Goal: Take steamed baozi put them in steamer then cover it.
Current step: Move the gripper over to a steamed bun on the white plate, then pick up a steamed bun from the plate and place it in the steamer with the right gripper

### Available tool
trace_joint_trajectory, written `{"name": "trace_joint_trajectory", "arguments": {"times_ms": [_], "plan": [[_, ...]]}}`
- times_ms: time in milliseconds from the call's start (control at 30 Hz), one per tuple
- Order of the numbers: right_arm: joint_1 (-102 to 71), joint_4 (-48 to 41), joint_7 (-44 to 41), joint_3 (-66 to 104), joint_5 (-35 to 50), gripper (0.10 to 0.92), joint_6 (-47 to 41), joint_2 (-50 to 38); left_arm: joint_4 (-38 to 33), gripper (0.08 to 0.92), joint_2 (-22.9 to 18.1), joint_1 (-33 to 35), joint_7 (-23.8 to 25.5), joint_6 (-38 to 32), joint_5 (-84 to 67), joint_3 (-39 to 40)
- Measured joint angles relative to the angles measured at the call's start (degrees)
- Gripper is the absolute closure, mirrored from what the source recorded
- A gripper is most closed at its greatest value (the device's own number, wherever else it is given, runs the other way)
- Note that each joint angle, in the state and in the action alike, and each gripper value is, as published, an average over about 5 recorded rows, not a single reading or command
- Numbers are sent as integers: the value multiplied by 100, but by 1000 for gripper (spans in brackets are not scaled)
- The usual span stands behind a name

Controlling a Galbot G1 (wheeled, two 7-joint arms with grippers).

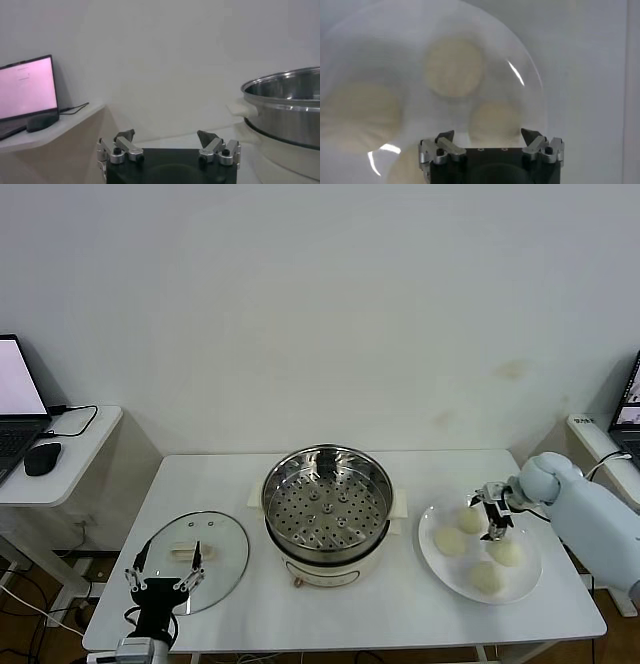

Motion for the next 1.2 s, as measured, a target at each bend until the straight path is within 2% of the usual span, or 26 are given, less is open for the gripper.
{"name": "trace_joint_trajectory", "arguments": {"times_ms": [167, 333, 700, 1200], "plan": [[61, -61, -5, -67, -31, 243, -25, 67, 21, 177, -6, -20, -1, -2, 0, 4], [109, -96, -24, -113, -52, 369, -25, 81, 41, 177, -8, -34, -1, -3, -1, 5], [170, 15, -45, -240, 31, 558, -42, -28, 44, 177, -13, -39, -4, -4, -5, 14], [1047, 1078, -28, -1030, 971, 539, -148, -898, -68, 177, 101, -20, 12, -4, -38, 50]]}}
